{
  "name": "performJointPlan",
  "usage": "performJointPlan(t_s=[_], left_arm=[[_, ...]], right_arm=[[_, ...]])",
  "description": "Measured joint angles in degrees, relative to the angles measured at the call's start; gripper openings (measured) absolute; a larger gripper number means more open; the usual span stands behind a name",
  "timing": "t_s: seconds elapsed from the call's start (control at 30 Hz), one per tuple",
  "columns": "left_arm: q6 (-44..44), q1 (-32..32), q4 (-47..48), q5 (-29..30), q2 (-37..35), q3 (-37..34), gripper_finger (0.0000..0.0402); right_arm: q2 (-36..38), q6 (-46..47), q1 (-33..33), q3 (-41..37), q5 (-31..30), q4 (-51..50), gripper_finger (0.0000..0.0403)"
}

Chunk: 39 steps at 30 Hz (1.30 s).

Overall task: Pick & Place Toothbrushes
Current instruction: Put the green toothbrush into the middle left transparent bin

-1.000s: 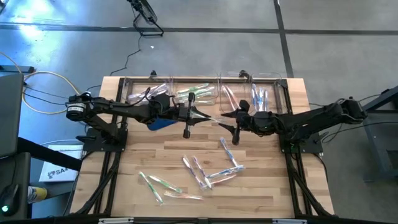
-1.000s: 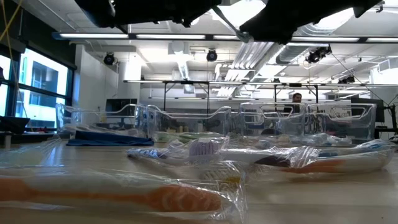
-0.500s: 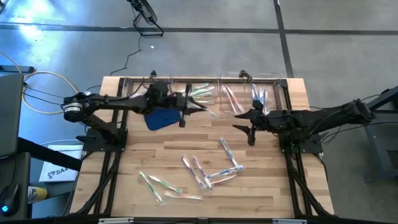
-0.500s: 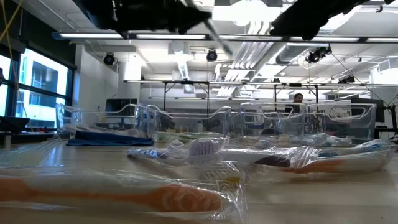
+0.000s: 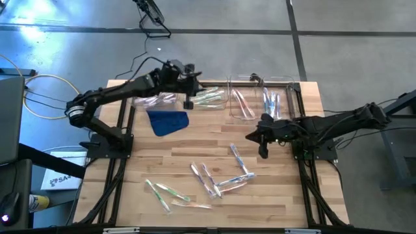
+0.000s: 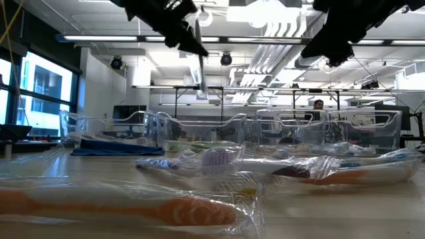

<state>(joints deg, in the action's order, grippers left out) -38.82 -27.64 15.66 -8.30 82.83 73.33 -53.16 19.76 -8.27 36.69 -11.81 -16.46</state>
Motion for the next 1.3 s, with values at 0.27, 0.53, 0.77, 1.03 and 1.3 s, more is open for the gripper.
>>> performJointPlan(t_s=[0.27, 0.53, 0.77, 1.03, 1.3], left_arm=[[2.3, -6.9, 0.7, -3.1, 6.0, 0.3, 0.0016], [4.8, -11.3, 3.3, -4.7, 10.3, 1.2, 0.0016], [4.5, -12.5, 20.2, -3.6, 14.4, 12.7, 0.0016], [4.6, -12.5, 24.5, -3.4, 19.1, 16.7, 0.0016], [4.6, -12.4, 24.8, -2.8, 21.4, 16.6, 0.0091]], right_arm=[[-9.4, 0.2, 0.0, 0.0, 0.0, 2.2, 0.0003], [-13.6, 2.7, 0.0, 0.0, 0.2, 3.6, 0.0002], [-13.8, 2.5, 0.0, 0.0, 1.5, 6.6, 0.0002], [-13.8, 2.8, 0.0, 0.0, 1.5, 7.3, 0.0002], [-13.8, 2.9, 0.0, 0.0, 1.9, 7.3, 0.0002]])
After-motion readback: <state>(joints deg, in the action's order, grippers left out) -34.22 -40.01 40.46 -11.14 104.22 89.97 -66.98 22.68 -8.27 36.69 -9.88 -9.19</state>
